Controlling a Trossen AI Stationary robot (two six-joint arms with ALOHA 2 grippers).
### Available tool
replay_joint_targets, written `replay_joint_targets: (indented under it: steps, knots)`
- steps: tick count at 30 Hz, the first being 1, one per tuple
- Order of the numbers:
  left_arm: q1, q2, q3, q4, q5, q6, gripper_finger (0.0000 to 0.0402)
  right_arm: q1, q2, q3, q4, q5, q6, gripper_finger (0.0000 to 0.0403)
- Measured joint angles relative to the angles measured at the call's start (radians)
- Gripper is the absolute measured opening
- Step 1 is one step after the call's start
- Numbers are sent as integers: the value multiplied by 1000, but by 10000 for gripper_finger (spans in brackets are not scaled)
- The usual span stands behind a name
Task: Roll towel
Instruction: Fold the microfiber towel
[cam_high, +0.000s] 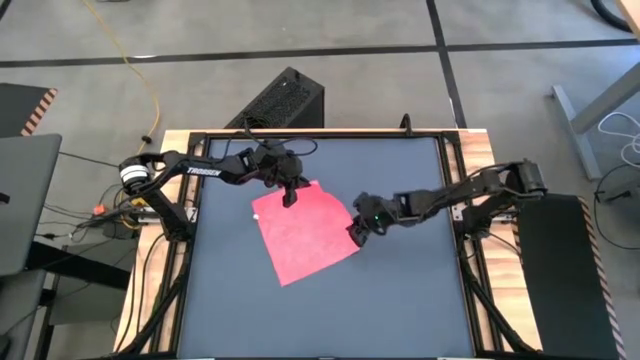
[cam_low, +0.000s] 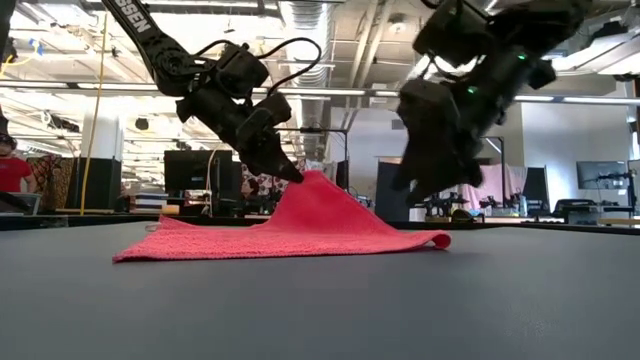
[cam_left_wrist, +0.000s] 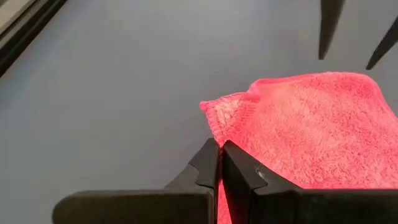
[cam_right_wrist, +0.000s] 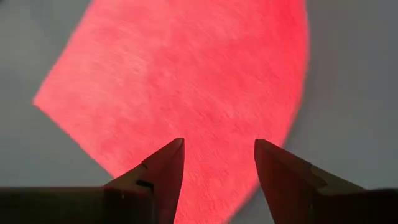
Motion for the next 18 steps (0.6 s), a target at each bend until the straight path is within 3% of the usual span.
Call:
replay_joint_targets:
  steps: [8, 18]
  knots:
    - [0, 0, 0, -4, 1, 3, 0, 93, 2, -5, -154, 145, 161, 217]
    - [0, 0, 0, -3, 1, 3, 0, 192, 58, -5, -136, 227, 310, 209]
